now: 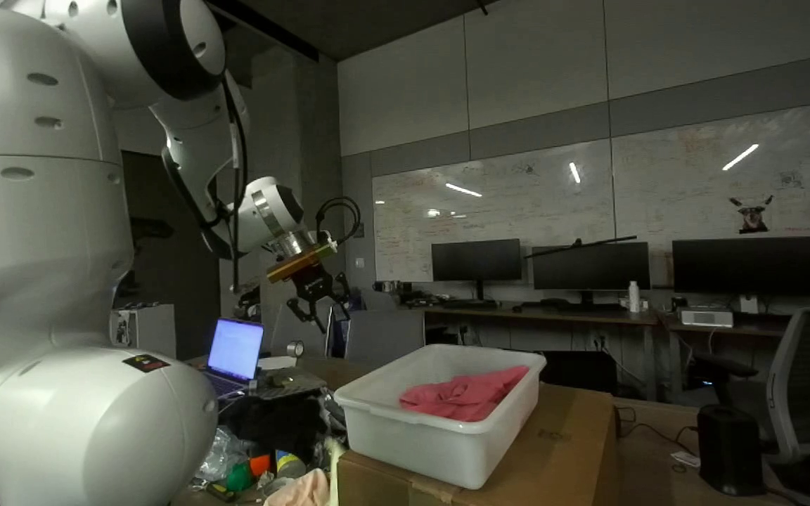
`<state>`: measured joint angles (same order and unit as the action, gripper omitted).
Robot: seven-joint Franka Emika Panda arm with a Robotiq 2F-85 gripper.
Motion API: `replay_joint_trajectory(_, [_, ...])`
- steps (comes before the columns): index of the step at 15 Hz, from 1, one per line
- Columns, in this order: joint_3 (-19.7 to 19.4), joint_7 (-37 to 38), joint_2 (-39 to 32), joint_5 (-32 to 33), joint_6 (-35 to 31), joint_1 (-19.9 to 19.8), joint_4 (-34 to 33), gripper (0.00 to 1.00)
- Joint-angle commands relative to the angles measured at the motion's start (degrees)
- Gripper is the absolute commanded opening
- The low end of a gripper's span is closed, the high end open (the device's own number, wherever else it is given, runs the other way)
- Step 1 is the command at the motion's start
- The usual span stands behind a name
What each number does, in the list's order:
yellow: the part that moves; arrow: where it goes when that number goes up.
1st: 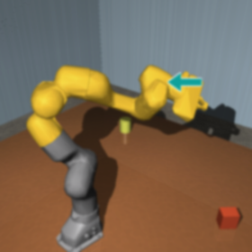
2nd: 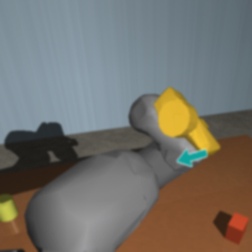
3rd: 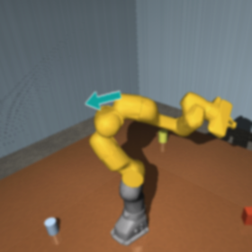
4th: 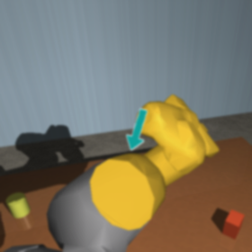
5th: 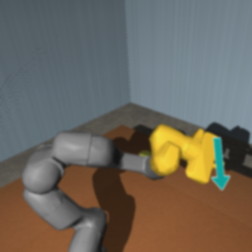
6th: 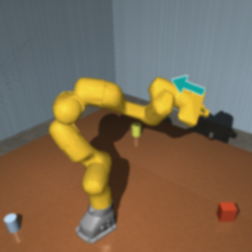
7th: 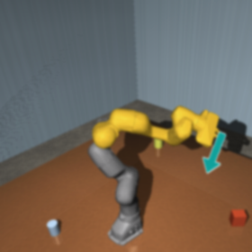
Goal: Remove the clothes from the box and put them on the table
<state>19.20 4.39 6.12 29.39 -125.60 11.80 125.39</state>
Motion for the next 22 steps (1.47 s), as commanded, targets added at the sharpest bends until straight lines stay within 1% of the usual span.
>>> replay_joint_trajectory(1, [-2.7,0.3,1.8,1.8,0.2,-0.6,0.5,0.95])
replay_joint_trajectory(2, [-3.5,0.5,2.2,2.2,-0.1,-1.0,1.0,1.0])
replay_joint_trajectory(3, [-4.6,0.2,3.1,1.9,-0.3,-1.6,1.5,1.0])
replay_joint_trajectory(10, [-11.2,0.9,5.4,0.2,-1.3,-6.9,2.5,1.0])
replay_joint_trajectory(12, [-12.7,1.2,5.3,0.3,-2.0,-8.3,2.5,1.0])
replay_joint_trajectory(15, [-15.0,0.6,4.5,-1.5,-2.1,-10.1,2.2,1.0])
replay_joint_trajectory(19, [-17.8,-1.6,3.1,-5.7,-3.7,-11.7,2.1,1.0])
replay_joint_trajectory(22, [-20.0,-5.9,1.2,-12.0,-5.1,-12.2,1.5,1.0])
